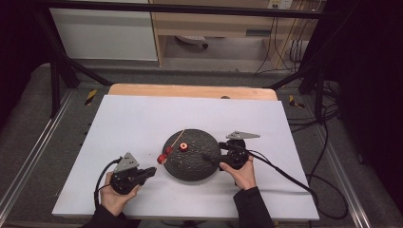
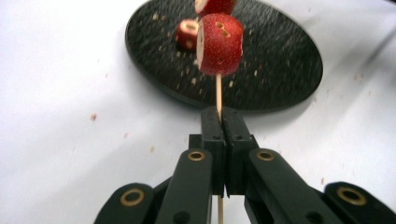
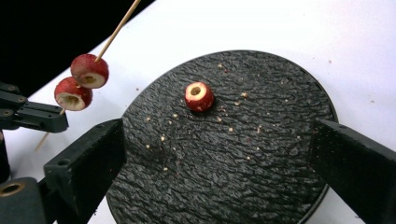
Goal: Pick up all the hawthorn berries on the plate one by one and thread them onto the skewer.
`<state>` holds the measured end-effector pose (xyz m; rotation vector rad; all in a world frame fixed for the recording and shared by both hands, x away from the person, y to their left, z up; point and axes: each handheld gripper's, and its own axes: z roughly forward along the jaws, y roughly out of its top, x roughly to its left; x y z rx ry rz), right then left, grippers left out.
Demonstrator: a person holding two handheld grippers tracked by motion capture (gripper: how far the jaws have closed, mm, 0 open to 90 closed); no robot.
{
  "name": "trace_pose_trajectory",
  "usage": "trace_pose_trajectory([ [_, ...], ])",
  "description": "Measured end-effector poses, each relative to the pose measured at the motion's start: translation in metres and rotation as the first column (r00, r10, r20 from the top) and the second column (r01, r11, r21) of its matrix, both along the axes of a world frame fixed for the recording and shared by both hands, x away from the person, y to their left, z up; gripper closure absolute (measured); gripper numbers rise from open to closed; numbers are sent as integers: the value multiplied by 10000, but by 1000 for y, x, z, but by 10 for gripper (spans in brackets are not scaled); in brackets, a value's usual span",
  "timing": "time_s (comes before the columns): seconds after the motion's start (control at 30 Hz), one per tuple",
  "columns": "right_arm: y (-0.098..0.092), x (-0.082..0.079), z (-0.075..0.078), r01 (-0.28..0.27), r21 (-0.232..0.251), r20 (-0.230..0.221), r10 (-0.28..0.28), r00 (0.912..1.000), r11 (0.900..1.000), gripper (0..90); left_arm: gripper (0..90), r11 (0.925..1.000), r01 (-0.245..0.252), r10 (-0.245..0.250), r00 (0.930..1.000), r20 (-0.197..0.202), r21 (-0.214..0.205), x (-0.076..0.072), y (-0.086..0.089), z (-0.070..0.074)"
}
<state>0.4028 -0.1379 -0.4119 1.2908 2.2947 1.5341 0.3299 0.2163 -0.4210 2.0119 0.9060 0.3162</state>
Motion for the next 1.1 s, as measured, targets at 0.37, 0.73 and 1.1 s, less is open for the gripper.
trace_pose_trajectory([
  [0.37, 12, 4, 4, -750, -1225, -379, 708, 9968, 9896, 35, 889, 9999, 126, -127, 9995, -293, -25, -6, 23, -6],
  [0.73, 34, 16, 15, -1435, -2229, -627, 1327, 9892, 9642, 42, 889, 10000, -59, 60, 9992, -397, 31, -3, 37, -10],
  [1.1, 74, 40, 21, -1874, -3190, -1017, 1631, 9814, 9290, 63, 889, 10000, -7, 10, 9992, -406, 81, -3, 39, -11],
])
